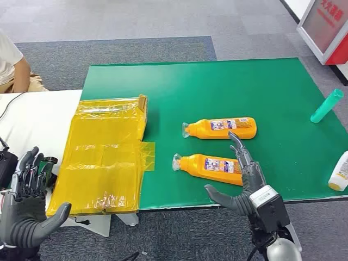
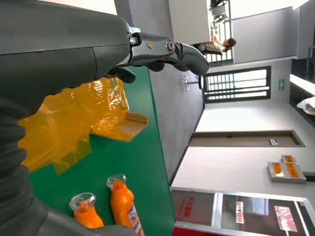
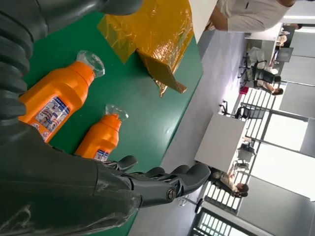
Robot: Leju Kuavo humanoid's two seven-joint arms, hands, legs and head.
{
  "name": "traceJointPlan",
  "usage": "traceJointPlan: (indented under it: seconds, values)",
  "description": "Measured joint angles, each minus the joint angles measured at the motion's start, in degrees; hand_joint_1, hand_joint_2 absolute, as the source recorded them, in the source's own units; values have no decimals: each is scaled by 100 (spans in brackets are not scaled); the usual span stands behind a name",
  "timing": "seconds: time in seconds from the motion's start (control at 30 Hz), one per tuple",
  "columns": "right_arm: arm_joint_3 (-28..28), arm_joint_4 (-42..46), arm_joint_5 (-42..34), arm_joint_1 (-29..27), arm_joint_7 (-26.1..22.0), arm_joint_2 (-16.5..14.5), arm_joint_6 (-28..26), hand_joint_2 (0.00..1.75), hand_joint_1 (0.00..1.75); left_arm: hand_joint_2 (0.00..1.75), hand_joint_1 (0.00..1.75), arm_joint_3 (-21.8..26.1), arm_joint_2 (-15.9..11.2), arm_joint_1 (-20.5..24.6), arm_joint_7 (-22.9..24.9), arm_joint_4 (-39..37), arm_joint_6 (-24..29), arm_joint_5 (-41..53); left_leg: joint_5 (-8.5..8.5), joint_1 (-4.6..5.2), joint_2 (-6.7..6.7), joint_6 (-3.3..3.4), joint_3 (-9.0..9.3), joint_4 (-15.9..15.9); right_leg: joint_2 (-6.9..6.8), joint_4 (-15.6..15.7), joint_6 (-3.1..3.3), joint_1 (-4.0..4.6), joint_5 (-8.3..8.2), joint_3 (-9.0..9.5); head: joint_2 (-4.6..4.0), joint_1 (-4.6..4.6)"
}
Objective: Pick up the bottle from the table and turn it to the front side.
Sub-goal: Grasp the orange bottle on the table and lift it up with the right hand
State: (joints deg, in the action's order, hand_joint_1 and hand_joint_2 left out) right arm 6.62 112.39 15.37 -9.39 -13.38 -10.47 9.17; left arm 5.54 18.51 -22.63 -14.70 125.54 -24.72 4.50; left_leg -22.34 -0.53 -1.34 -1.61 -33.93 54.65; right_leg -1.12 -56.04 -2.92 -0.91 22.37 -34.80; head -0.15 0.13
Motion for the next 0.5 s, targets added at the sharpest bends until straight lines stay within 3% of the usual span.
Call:
traceJointPlan:
  seconds: [0.5]
  values:
    - [0,-155,479,25,492,0,108,175,0,175,0,45,-39,93,45,-113,98,265,0,0,0,0,0,0,0,0,0,0,0,0,0,0]
